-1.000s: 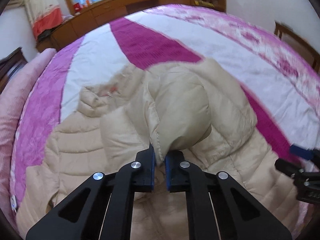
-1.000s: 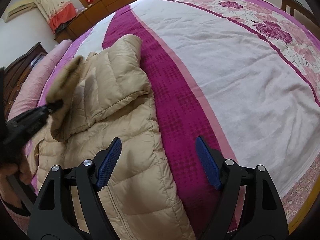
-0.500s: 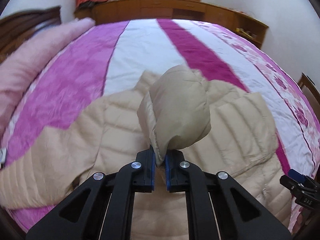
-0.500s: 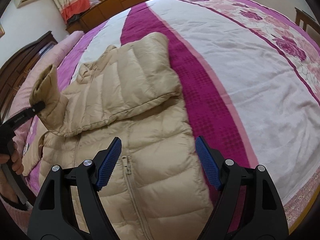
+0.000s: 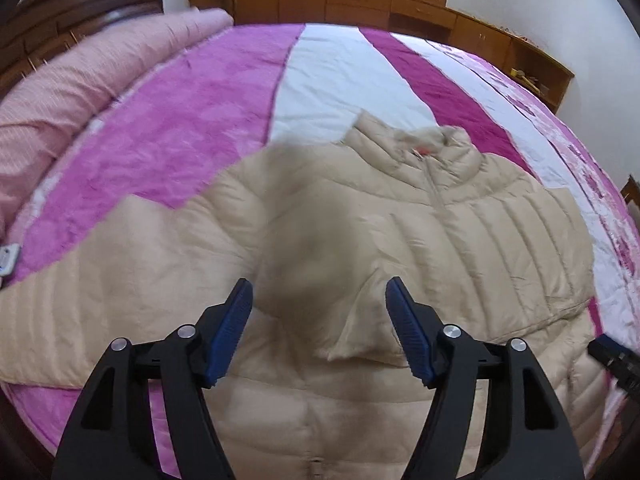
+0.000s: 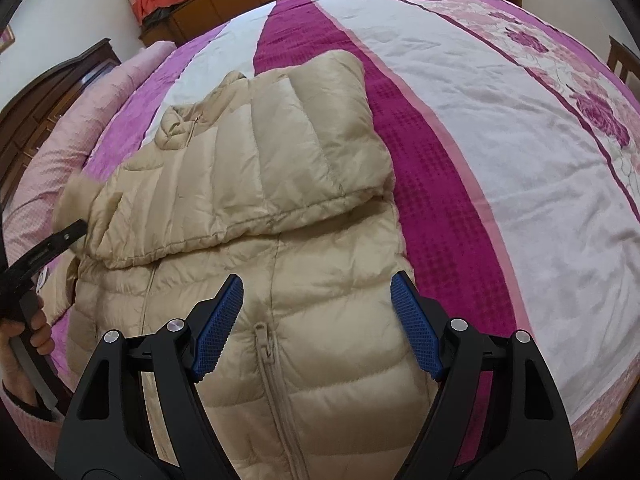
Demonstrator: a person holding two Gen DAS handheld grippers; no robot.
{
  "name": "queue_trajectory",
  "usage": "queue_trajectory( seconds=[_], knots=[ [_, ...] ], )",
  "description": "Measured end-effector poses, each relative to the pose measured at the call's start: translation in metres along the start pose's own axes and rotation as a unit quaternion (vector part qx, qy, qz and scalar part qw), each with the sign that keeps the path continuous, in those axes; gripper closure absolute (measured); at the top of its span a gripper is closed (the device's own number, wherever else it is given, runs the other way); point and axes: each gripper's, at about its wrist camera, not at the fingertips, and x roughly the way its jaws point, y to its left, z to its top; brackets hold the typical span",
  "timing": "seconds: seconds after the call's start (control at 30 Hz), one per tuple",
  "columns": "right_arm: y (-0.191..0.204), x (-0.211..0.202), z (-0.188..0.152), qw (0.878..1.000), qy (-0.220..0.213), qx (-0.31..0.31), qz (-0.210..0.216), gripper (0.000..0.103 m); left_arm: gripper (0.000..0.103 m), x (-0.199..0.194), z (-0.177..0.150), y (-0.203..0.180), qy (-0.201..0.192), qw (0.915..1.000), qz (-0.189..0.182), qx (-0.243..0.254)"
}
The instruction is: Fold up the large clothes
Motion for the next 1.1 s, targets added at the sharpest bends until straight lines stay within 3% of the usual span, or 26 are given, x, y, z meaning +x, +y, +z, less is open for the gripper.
queue_trajectory(
  seconds=[0.23,0.37,0.5,0.7,0.87,1.1],
  knots=[
    [0.000,0.010,0.027,1.000,-0.016,-0.006,-0.013,0.027,0.035,0.007,-0.003,0.026,0.004,0.9991,0.034,-0.026],
    [0.004,0.027,0.046,1.000,-0.015,-0.004,-0.023,0.027,0.035,0.030,-0.001,0.032,0.024,0.9978,0.060,-0.014],
    [0.010,0.052,0.054,0.998,-0.007,-0.021,-0.055,0.027,0.035,0.049,0.005,0.031,0.029,0.9974,0.066,-0.002],
    [0.002,0.067,0.055,0.998,-0.010,-0.020,-0.066,0.027,0.029,0.063,0.013,0.031,0.035,0.9978,0.055,0.011],
    [0.004,0.057,0.049,0.998,-0.022,-0.032,-0.051,0.027,0.021,0.052,0.014,0.029,0.031,0.9982,0.051,0.012],
    [0.011,0.011,0.028,0.997,-0.046,-0.044,-0.032,0.024,0.016,0.009,0.002,0.024,0.013,0.9988,0.037,0.029]
  ],
)
